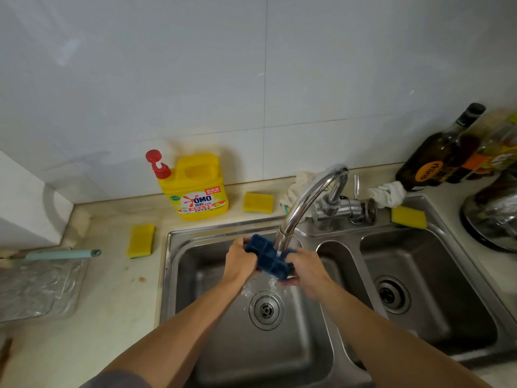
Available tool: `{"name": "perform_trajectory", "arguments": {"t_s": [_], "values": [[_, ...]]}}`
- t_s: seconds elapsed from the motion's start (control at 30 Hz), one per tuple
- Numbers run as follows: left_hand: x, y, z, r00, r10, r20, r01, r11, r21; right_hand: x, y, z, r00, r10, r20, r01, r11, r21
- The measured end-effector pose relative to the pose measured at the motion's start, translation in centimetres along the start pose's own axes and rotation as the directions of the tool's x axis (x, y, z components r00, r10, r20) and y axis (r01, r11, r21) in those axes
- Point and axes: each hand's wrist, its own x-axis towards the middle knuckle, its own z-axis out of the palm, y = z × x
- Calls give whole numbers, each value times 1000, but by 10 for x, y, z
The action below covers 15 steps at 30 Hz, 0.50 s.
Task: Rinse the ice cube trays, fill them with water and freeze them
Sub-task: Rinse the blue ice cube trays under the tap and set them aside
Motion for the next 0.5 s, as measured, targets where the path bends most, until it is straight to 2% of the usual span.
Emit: {"name": "perform_trajectory", "arguments": {"t_s": [0.17,0.33,0.5], "values": [[-2,-2,9,995,91,-51,-90,995,33,-2,1,4,998,-48,-49,38,981,-191],[8,-8,6,988,-120,-93,113,991,-76,-5,-4,11,990,-140,-3,132,944,-301],[3,-15,10,976,-202,80,213,963,-167,-5,-4,3,981,-179,-71,155,954,-258]]}}
